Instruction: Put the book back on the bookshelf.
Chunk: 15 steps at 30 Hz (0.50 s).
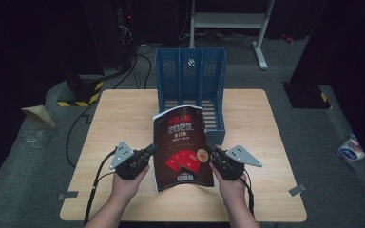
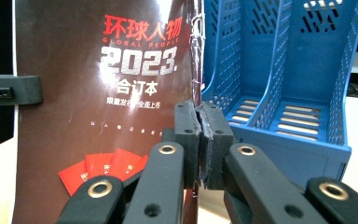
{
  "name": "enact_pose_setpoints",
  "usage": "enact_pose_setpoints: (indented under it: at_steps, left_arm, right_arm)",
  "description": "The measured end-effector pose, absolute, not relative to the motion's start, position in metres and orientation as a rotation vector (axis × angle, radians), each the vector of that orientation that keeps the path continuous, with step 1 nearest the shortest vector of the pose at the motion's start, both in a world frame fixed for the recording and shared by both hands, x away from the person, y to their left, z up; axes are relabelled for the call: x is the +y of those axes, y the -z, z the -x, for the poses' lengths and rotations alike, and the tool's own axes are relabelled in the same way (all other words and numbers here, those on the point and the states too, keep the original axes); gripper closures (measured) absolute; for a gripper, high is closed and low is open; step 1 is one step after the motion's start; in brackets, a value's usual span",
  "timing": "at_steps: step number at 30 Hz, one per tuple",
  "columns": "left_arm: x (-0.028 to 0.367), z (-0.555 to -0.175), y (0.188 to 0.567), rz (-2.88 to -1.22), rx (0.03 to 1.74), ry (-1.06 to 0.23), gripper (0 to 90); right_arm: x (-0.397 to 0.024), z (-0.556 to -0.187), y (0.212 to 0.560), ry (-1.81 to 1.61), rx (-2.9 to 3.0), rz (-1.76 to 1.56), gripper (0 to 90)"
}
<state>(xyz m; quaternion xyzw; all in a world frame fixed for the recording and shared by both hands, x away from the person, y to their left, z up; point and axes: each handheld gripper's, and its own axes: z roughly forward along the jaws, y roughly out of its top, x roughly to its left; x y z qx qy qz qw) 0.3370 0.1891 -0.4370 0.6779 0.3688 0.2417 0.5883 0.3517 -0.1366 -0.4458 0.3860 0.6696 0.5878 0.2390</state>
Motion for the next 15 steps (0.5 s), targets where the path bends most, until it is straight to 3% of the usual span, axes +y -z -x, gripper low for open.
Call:
enact_pose_setpoints:
  at_steps: [15]
  left_arm:
    - [0.184, -0.354, 0.433, -1.598, 0.772, -0.634, 87.3]
  right_arm:
    - [-0.142, -0.376, 0.449, -1.573, 1.797, -1.028, 84.7]
